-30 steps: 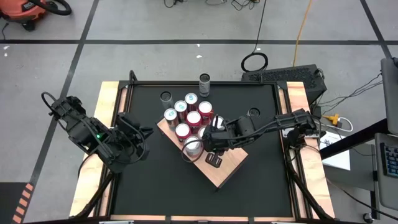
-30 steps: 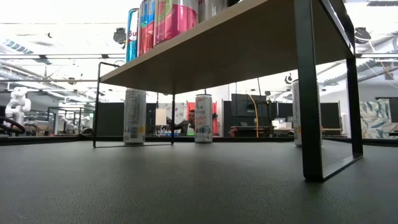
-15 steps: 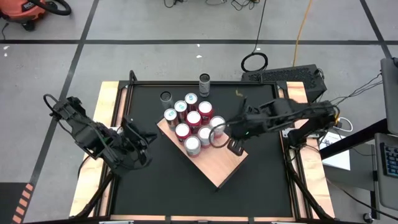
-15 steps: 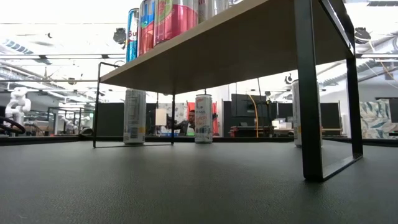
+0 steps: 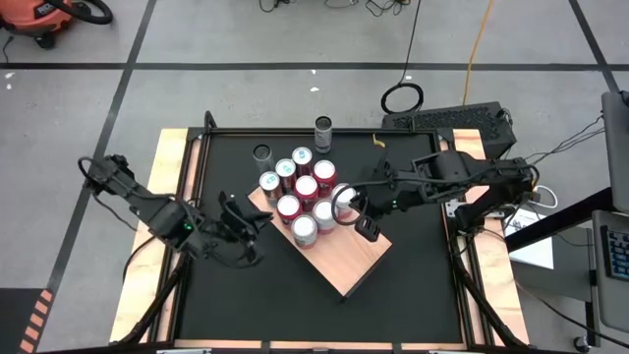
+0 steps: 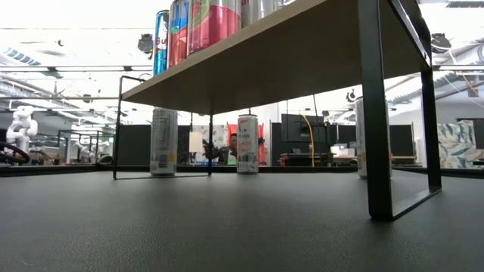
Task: Place canned beverage on shelf
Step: Adjust the soda cans on the shelf
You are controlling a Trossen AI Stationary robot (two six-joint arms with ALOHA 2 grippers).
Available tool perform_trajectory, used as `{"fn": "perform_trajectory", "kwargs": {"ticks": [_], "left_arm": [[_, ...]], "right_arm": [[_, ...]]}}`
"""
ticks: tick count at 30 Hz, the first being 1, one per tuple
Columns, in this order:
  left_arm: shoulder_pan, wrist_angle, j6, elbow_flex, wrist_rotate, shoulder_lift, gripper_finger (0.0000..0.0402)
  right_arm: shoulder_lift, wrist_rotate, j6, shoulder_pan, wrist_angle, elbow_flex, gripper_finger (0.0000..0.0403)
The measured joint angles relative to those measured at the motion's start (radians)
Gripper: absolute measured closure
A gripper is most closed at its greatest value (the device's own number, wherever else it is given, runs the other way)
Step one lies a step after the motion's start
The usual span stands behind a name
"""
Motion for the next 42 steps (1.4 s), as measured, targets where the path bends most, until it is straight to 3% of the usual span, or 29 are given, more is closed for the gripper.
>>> {"fn": "perform_trajectory", "kwargs": {"ticks": [9, 16, 42], "left_arm": [[0.118, 0.051, 0.056, -0.010, 0.050, 0.054, 0.0366], [0.186, 0.123, 0.131, -0.009, 0.153, 0.080, 0.0366], [0.226, 0.048, 0.184, -0.007, 0.202, 0.079, 0.0366]], "right_arm": [[0.000, 0.000, -0.068, 0.000, -0.020, 0.000, 0.0376], [-0.005, -0.001, -0.101, 0.000, -0.031, 0.000, 0.0376], [-0.057, -0.001, -0.110, -0.003, -0.039, 0.000, 0.0376]]}}
